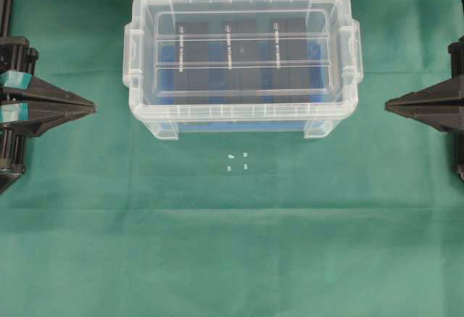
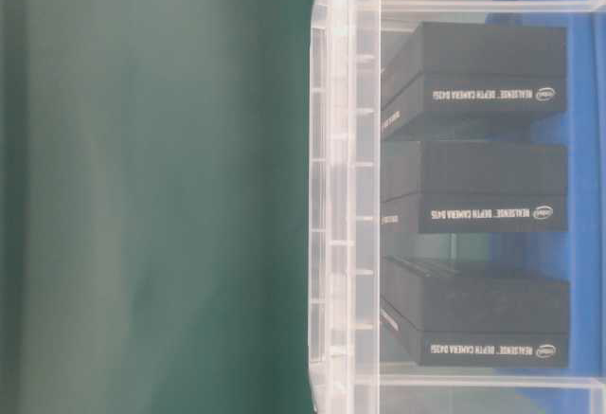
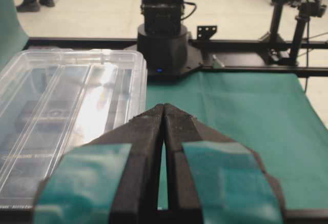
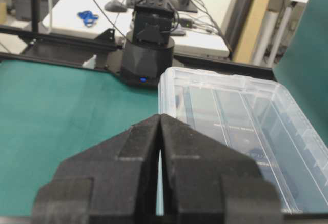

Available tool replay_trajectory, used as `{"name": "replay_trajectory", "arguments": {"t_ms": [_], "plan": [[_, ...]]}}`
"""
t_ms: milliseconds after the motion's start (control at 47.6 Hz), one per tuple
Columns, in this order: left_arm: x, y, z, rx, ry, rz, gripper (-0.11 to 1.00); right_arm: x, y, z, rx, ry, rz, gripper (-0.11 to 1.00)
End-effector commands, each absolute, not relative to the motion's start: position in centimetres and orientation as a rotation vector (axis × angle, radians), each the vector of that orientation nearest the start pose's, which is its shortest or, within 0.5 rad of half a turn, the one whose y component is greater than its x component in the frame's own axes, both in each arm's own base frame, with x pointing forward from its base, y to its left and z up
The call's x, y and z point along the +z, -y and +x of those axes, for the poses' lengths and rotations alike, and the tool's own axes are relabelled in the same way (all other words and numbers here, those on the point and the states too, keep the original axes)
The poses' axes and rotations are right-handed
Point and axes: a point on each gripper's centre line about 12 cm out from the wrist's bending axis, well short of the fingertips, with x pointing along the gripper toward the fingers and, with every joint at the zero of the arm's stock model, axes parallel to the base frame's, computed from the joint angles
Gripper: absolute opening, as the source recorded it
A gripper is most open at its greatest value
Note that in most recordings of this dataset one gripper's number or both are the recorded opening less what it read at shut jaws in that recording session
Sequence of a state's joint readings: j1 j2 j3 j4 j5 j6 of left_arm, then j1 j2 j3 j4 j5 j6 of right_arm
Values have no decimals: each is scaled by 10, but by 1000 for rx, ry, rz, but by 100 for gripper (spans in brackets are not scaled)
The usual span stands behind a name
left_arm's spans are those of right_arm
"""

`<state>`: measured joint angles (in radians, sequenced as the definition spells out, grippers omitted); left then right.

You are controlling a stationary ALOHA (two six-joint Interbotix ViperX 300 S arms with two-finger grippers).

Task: Clamp the lid of the box with both arms, then lift and open it.
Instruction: 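Move both grippers inward toward the short ends of the clear box lid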

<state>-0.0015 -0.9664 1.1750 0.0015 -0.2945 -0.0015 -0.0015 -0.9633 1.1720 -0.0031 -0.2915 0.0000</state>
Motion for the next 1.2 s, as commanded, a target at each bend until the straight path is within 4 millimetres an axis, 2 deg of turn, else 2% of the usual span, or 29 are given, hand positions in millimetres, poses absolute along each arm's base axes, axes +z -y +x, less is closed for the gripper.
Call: {"name": "replay_trajectory", "arguments": {"t_ms": [0, 357, 694, 883, 1051, 1177], "plan": [[303, 0, 201, 0, 71, 26, 1, 301, 0, 201, 2, 95, 0, 0], [305, -3, 202, 14, 44, 34, 1, 308, 4, 204, -21, 23, -2, 0], [310, -32, 201, 159, 41, 42, 1, 315, 47, 201, -229, -3, -23, 0], [309, -47, 198, 231, 17, 54, 1, 320, 64, 200, -310, -38, -42, 0], [306, -51, 198, 253, -39, 41, 1, 316, 70, 203, -331, -93, -22, 0], [302, -52, 198, 252, -133, 20, 1, 307, 72, 205, -336, -226, 21, 0]]}}
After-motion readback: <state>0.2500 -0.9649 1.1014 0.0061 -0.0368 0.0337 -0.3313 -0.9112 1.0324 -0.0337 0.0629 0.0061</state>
